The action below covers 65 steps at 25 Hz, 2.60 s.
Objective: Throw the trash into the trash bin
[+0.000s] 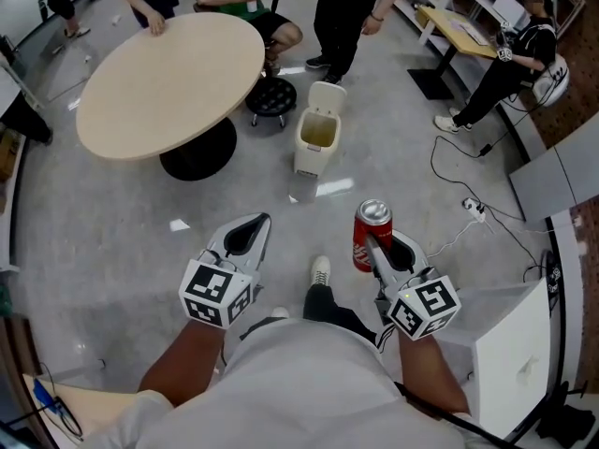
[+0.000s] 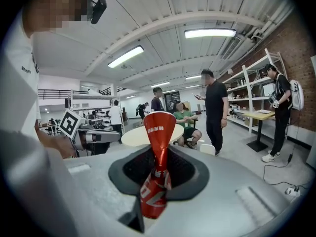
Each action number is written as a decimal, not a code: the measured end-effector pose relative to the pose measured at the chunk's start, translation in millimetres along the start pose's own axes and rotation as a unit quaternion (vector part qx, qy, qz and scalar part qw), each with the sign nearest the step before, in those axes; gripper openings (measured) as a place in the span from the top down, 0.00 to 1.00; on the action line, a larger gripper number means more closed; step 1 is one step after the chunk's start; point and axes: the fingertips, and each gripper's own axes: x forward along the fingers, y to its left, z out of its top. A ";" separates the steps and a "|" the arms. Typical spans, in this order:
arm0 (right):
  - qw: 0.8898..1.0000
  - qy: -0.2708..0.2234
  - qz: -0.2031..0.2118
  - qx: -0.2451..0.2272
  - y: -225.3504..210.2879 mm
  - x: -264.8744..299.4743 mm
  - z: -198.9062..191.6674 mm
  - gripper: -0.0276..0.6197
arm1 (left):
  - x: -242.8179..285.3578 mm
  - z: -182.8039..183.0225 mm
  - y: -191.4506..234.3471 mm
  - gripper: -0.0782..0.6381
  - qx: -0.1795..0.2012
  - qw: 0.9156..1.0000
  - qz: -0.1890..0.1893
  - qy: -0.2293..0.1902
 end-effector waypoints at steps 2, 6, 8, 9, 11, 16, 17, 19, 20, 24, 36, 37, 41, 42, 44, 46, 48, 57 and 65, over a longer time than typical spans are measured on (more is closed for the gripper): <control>1.000 -0.004 0.003 -0.003 -10.2 10.2 7.3 0.84 | 7.6 3.2 8.7 0.88 0.004 1.000 0.008 0.002; 1.000 -0.009 0.006 -0.001 -35.5 30.2 20.5 0.84 | 31.1 12.2 21.3 0.88 0.003 1.000 0.014 0.008; 1.000 -0.006 0.010 0.002 -46.8 40.9 22.5 0.84 | 44.4 17.9 24.0 0.88 0.002 1.000 0.012 0.009; 1.000 -0.004 0.013 0.005 -52.1 46.2 23.2 0.84 | 51.3 21.5 25.4 0.88 0.002 1.000 0.012 0.009; 1.000 -0.001 0.017 0.011 -63.6 55.9 25.5 0.84 | 66.6 29.1 27.4 0.88 0.004 1.000 0.012 0.010; 1.000 -0.003 0.026 0.012 -97.7 73.0 33.0 0.84 | 108.2 43.6 27.3 0.88 0.007 1.000 0.014 0.010; 1.000 -0.003 0.028 0.013 -104.5 76.7 34.8 0.84 | 116.0 45.9 28.0 0.88 0.006 1.000 0.014 0.011; 0.999 -0.005 0.032 0.015 -117.8 82.7 38.4 0.84 | 131.9 50.1 28.4 0.88 0.003 1.000 0.012 0.014; 0.999 -0.006 0.034 0.016 -124.6 85.0 39.8 0.84 | 140.1 52.6 28.4 0.88 0.001 1.000 0.012 0.014; 0.999 -0.009 0.046 0.014 -151.2 92.8 43.9 0.84 | 171.3 67.2 29.0 0.88 -0.001 1.000 0.018 0.008; 0.998 -0.015 0.049 0.031 -205.9 106.6 45.6 0.84 | 211.7 64.3 30.2 0.88 -0.005 0.999 0.040 0.032; 0.998 -0.014 0.051 0.032 -207.5 109.2 45.4 0.84 | 213.8 64.5 31.9 0.88 -0.009 0.999 0.042 0.032; 0.998 -0.009 0.058 0.034 -213.9 118.1 42.4 0.84 | 223.7 65.5 33.9 0.88 -0.009 0.998 0.044 0.033; 0.998 -0.008 0.059 0.034 -215.2 121.0 42.2 0.84 | 226.3 65.3 35.2 0.88 -0.009 0.998 0.044 0.034; 0.998 -0.008 0.061 0.033 -217.4 128.2 43.9 0.84 | 231.9 65.3 39.9 0.88 -0.007 0.998 0.044 0.036; 0.998 -0.009 0.061 0.032 -219.6 136.1 47.2 0.85 | 238.5 66.4 45.8 0.88 -0.004 0.998 0.044 0.037; 0.998 -0.011 0.059 0.031 -222.1 143.7 50.2 0.84 | 246.0 68.0 51.0 0.88 0.000 0.998 0.041 0.038; 0.998 -0.003 0.047 0.031 -237.3 184.1 55.5 0.84 | 280.4 78.2 82.5 0.88 0.003 0.999 0.028 0.036; 0.999 0.014 0.035 0.039 -248.3 239.5 68.0 0.84 | 315.7 92.2 129.5 0.88 0.002 0.999 0.011 0.050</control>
